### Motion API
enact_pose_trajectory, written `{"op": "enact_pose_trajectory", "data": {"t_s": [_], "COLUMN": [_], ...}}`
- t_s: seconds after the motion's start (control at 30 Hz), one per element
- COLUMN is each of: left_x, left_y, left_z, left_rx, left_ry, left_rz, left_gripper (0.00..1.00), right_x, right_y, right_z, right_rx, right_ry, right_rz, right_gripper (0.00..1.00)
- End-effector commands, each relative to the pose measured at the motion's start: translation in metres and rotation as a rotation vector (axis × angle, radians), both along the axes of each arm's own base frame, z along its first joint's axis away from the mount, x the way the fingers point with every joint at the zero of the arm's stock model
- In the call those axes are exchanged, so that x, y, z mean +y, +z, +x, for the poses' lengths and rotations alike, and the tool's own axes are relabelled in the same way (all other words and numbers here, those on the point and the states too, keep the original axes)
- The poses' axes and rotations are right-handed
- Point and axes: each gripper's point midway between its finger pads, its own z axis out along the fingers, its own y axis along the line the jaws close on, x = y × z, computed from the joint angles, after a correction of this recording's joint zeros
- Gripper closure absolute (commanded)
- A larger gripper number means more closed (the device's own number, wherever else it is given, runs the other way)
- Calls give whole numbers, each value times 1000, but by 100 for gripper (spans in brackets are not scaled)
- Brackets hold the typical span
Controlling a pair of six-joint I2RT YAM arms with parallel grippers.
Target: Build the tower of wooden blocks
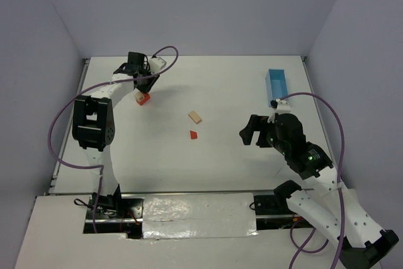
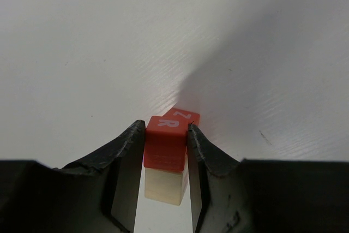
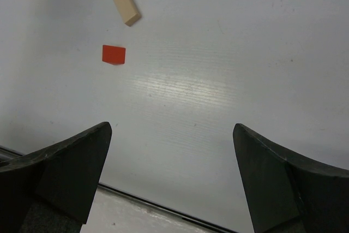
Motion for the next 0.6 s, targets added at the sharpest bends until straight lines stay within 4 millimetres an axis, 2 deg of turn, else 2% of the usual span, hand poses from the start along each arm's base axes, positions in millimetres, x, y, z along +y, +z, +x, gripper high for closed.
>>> {"op": "enact_pose_trajectory", "data": {"t_s": [0.0,0.27,0.57], "left_x": [3,3,1], "left_y": [17,18,15], "left_z": [3,3,4], "left_rx": [-51,-54,-49], "left_ry": [13,14,27], "left_rz": [-10,-11,-24], "left_gripper": [71,69,60], "right_x": [5,4,5], "right_y": [9,9,10], "right_z": [5,5,4], "right_rx": [-43,-42,-45], "right_ry": [17,17,20], "right_rz": [8,8,11], "right_gripper": [0,0,0]}}
